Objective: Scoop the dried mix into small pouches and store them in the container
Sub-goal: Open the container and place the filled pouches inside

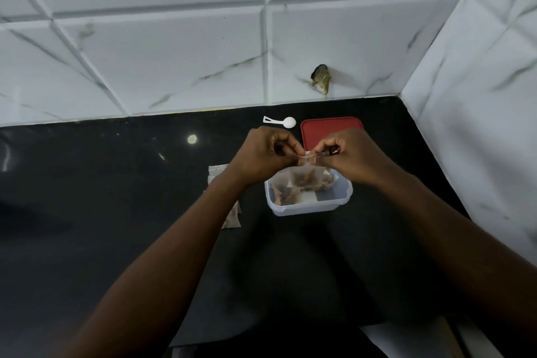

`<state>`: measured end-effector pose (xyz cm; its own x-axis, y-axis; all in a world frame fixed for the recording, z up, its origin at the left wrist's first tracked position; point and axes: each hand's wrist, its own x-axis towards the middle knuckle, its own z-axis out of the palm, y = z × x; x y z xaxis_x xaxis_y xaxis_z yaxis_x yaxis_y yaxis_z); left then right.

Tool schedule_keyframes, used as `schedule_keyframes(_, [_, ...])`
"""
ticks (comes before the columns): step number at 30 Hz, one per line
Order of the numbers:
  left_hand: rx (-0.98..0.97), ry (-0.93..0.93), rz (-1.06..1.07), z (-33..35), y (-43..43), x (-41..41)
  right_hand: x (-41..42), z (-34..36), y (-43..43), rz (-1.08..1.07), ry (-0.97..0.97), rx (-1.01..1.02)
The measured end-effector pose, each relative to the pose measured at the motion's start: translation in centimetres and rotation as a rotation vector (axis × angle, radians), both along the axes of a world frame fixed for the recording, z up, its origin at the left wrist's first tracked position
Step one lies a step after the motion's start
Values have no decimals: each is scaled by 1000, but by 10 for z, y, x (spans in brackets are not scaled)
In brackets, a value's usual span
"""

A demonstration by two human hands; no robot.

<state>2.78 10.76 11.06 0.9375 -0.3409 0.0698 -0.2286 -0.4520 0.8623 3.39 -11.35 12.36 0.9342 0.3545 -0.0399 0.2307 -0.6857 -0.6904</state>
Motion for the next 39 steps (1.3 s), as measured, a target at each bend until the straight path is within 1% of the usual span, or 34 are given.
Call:
schedule_keyframes(8, [89, 48, -38, -36, -39, 12, 8, -29, -38, 7, 139, -48])
schedule_keyframes(12, [221, 52, -51, -52, -45, 13, 15, -42, -38, 81, 181, -125])
schedule_keyframes(15, [347, 50, -63, -63, -49, 14, 20, -51, -32, 136, 166, -230])
schedule_keyframes(17, [420, 35, -44, -66, -52, 16, 24, -55, -26, 159, 121, -303])
schedule_keyframes(21, [608, 13, -10, -64, -57, 19, 28, -58, -13, 160, 44, -451])
schedule_keyframes(23, [648, 8, 13, -65, -57, 21, 28, -59, -9, 161, 23, -507])
schedule_keyframes(26, [639, 4, 23, -65, -57, 22, 28, -61, -8, 148, 7, -532])
schedule_keyframes(29, [578, -21, 63, -63, -48, 18, 26, -59, -7, 76, -30, -481])
schedule_keyframes(33, [518, -52, 124, -57, -26, 13, 19, -45, 6, 0, -129, -267])
schedule_keyframes(37, [448, -31, 164, -49, 4, 5, 10, -34, 34, -14, -109, -127])
schedule_keyframes(39, [452, 20, 167, -44, 23, 1, 5, -32, 51, -9, -80, -87])
